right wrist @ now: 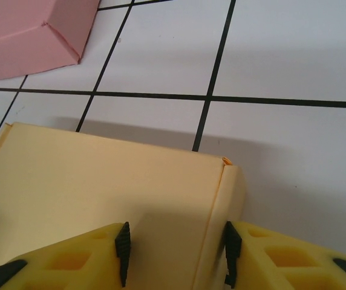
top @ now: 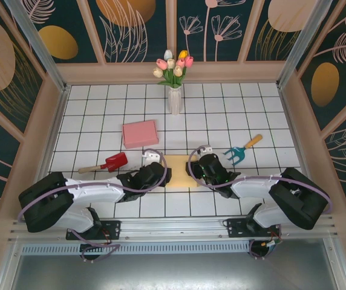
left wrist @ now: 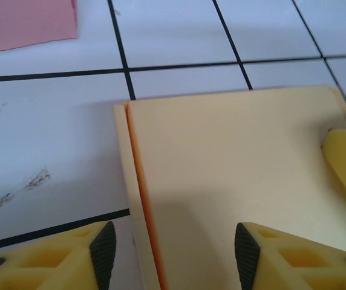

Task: Fold the paper box

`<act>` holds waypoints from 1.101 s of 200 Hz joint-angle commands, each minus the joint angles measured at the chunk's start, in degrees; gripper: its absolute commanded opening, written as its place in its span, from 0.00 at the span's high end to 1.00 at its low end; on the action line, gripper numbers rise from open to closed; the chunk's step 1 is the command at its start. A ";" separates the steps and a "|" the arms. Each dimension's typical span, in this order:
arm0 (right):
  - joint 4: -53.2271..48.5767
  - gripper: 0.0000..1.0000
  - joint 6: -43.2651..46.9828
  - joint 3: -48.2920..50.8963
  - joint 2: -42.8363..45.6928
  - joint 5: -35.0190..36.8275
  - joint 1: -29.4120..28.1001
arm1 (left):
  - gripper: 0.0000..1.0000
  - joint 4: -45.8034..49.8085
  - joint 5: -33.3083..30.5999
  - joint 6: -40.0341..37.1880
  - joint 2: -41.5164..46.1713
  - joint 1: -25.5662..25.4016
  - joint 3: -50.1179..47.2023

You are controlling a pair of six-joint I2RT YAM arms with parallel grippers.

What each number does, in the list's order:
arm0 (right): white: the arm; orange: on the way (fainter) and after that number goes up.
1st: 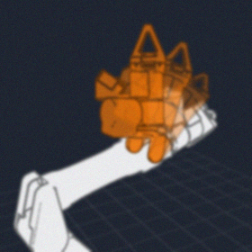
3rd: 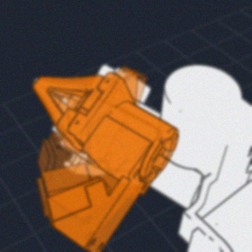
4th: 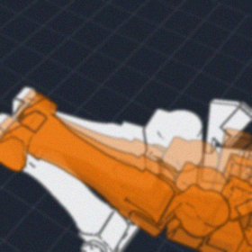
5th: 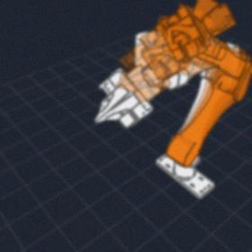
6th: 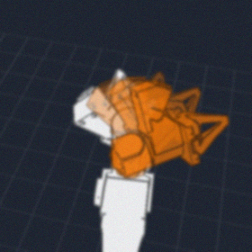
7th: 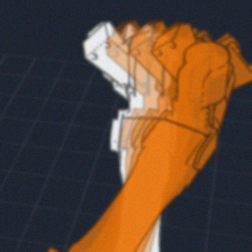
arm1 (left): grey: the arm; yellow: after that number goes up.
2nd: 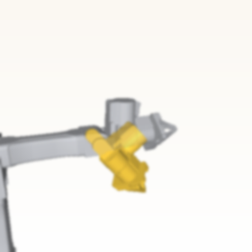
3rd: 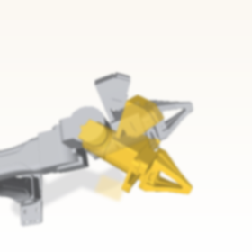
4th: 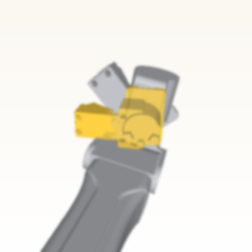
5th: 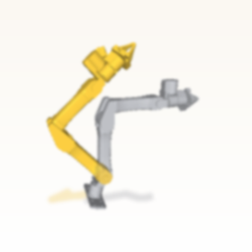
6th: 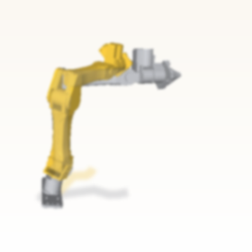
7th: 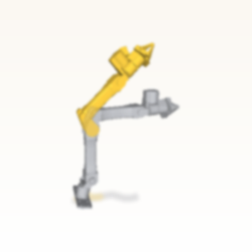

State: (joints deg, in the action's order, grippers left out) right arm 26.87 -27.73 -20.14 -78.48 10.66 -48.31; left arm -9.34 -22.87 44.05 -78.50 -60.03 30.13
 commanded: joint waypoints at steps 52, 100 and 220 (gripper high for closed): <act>4.57 0.54 -3.38 4.32 -2.69 1.65 -0.73 | 0.02 19.33 -3.90 40.52 10.48 -0.44 1.00; 5.78 0.55 -3.74 5.34 -2.95 2.09 -1.08 | 0.01 20.95 5.92 46.24 4.81 -0.44 4.46; 4.75 0.55 -3.39 5.91 -0.64 2.40 -1.09 | 0.04 24.46 11.92 48.64 -11.32 -0.43 15.59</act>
State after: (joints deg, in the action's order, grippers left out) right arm 35.81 -30.79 -16.05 -79.66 12.12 -49.04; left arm 13.96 -13.21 90.98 -88.95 -60.23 44.88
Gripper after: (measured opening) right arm 0.451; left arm 0.958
